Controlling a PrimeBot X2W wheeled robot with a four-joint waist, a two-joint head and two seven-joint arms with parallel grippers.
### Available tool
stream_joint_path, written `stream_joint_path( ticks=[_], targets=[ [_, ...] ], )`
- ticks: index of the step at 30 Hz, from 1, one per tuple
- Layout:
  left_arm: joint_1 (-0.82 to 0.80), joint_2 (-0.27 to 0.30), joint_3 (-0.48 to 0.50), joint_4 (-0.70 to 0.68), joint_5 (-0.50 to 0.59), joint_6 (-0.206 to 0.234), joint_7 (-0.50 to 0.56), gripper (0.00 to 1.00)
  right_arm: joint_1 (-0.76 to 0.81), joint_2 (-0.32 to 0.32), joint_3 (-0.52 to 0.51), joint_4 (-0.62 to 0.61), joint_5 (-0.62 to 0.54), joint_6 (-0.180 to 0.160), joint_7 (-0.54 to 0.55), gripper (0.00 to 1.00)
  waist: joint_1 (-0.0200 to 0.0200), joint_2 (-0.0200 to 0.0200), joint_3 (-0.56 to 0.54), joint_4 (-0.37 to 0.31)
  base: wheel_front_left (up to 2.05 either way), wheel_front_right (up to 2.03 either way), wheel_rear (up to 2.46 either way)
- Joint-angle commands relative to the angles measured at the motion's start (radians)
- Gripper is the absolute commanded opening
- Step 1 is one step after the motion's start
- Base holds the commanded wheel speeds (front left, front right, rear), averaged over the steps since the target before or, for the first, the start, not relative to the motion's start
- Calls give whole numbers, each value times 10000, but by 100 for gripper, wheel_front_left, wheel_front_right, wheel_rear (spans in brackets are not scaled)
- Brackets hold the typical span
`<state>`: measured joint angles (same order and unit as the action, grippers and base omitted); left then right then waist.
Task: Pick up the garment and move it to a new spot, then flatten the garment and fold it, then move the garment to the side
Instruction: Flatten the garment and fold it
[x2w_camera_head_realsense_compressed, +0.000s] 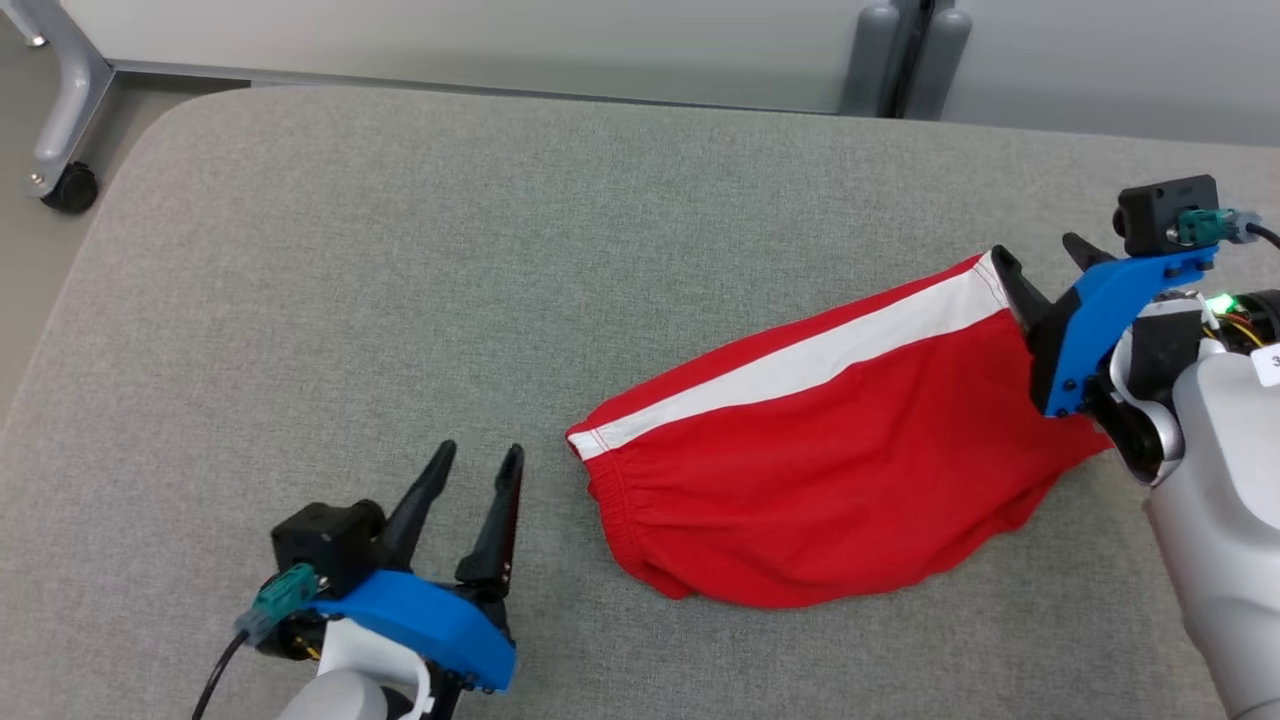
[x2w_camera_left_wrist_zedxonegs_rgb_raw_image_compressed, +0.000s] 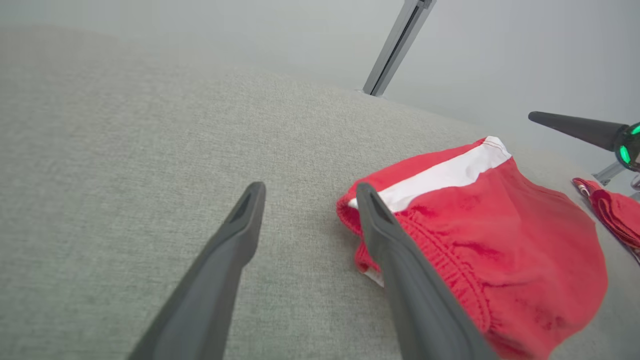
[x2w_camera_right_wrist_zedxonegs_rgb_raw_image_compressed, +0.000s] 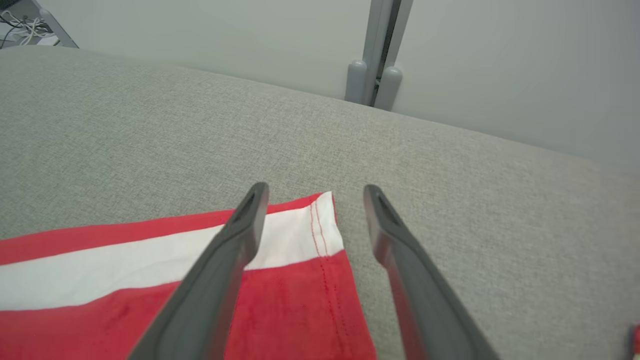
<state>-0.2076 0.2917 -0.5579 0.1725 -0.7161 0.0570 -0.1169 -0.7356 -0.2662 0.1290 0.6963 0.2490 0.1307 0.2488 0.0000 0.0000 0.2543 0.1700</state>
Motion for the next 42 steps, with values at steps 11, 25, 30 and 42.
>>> stream_joint_path(
  ticks=[11, 25, 30, 42],
  targets=[
    [813, 764, 948, -1375, 402, 1070, -904, 100, 1469, -1203, 341, -463, 1225, 1, 1856, 100, 0, 0, -505, 58, 0, 0, 0],
    [1058, 654, 1280, -1551, 381, 1513, -1163, 100, 1834, -871, 531, -415, 1549, 1, 3051, 56, 0, 0, -252, 438, 0, 0, 0],
    [1025, 542, 1316, -1595, 442, 1550, -1248, 100, 1636, -522, 466, -207, 1432, 2, 2575, 5, 0, 0, -249, 470, 0, 0, 0],
    [1090, 523, 952, -1374, 782, 1399, -1329, 100, 2485, 41, -317, -768, 1717, 1, 535, 0, 0, 0, -655, -485, 0, 0, 0]
  ],
)
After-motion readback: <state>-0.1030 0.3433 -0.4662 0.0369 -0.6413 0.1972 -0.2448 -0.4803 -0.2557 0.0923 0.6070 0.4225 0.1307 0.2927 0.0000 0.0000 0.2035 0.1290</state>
